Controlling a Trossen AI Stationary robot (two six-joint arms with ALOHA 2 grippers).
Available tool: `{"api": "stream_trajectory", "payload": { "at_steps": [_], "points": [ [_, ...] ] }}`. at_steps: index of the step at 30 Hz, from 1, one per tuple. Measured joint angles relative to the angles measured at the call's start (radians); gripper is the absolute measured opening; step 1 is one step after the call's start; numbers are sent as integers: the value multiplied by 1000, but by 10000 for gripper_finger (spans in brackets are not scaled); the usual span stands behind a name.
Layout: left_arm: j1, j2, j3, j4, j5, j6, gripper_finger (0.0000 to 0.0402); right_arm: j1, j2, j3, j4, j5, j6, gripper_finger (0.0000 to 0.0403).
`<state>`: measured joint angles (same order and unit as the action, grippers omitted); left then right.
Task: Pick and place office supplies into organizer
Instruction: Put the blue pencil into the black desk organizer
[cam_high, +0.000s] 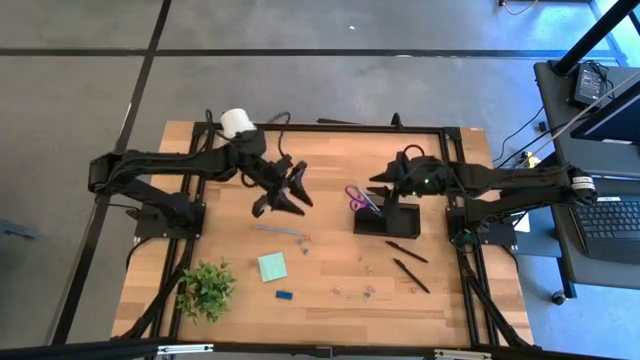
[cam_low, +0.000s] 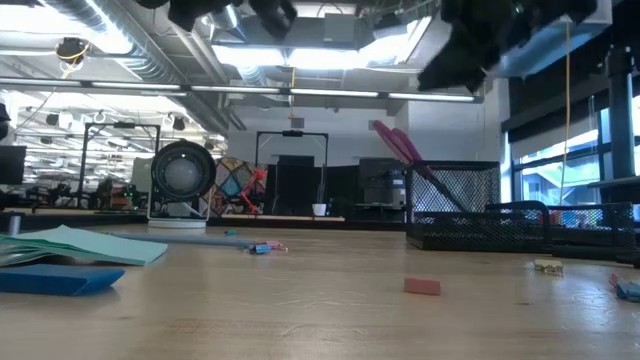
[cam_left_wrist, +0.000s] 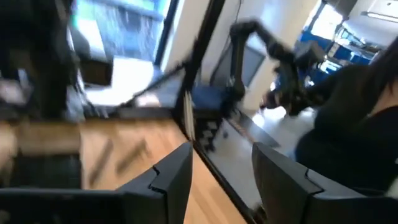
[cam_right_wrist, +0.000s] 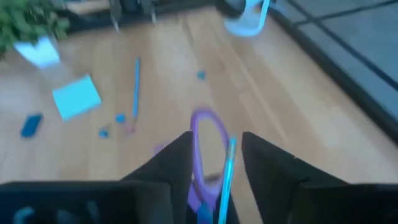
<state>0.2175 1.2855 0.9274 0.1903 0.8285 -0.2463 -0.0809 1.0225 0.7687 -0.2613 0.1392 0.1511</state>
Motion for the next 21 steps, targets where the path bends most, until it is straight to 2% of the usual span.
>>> {"api": "stream_trajectory", "payload": {
  "at_steps": [3,5,7,9,11,14,16,21],
  "points": [
    [-27,-18,33,-265,-95,71,159,-1,0,33,-1,2,-5,169],
    [-48,-21,70,-529,-247,166,155,-2,0,44,-3,1,-6,177],
    [-78,-19,110,-785,-447,245,152,-2,0,46,-4,1,-7,182],
    [-115,-20,135,-961,-631,284,151,-2,0,45,-6,1,-7,183],
    [-149,-20,138,-1098,-752,267,151,-2,0,44,-16,1,-5,183],
    [-179,-18,137,-1204,-782,173,153,-2,0,44,-16,1,-4,184],
    [-195,-9,115,-1215,-788,143,154,-2,0,44,-15,1,-4,184],
    [-231,-9,23,-1170,-824,211,152,-2,1,44,-14,1,6,184]
  ]
}}
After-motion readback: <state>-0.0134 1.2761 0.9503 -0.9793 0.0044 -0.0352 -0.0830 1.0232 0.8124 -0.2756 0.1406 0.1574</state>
